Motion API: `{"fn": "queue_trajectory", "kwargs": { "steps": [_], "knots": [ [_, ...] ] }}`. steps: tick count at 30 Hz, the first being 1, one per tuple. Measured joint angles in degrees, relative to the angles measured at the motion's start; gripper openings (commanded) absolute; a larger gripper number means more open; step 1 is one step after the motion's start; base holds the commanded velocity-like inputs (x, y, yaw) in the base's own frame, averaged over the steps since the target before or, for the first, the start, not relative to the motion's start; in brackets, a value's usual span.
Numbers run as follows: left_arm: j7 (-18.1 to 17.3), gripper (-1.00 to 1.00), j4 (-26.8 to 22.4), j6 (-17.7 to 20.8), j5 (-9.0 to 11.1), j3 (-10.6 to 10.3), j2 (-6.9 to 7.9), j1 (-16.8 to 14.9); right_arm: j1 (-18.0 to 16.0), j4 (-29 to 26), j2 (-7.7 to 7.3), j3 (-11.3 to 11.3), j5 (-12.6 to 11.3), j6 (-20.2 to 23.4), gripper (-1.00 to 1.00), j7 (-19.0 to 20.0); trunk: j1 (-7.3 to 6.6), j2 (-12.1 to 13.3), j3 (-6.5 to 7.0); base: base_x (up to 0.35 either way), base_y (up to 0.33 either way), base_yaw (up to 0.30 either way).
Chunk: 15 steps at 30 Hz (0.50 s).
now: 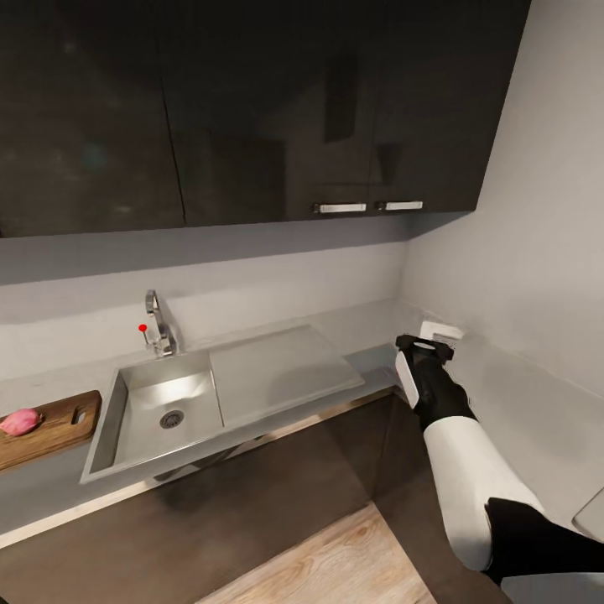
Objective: In the kitchen, take the Vidalia onion out of the sink, dice it on the chopping board with the paring knife, put the diced onion into the bowl on the countertop, then place both the paring knife and the chopping board into the sink.
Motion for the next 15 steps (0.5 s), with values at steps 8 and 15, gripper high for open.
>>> {"fn": "queue_trajectory", "kwargs": {
  "steps": [8, 15],
  "knots": [
    [-0.06, 1.0, 0.0, 0.55, 0.0, 0.0, -0.08, 0.01, -0.02, 7.39, 0.33, -1.4, -5.6, -7.36, 1.0, -3.35, -0.01, 0.0, 0.0, 0.282, 0.0, 0.0],
    [-0.02, 1.0, 0.0, 0.62, 0.0, -0.02, -0.12, 0.01, -0.02, 8.01, 0.77, -1.53, -6.4, -8.04, 1.0, -4.0, -0.01, -0.01, 0.0, 0.314, -0.001, 0.0]
  ]
}}
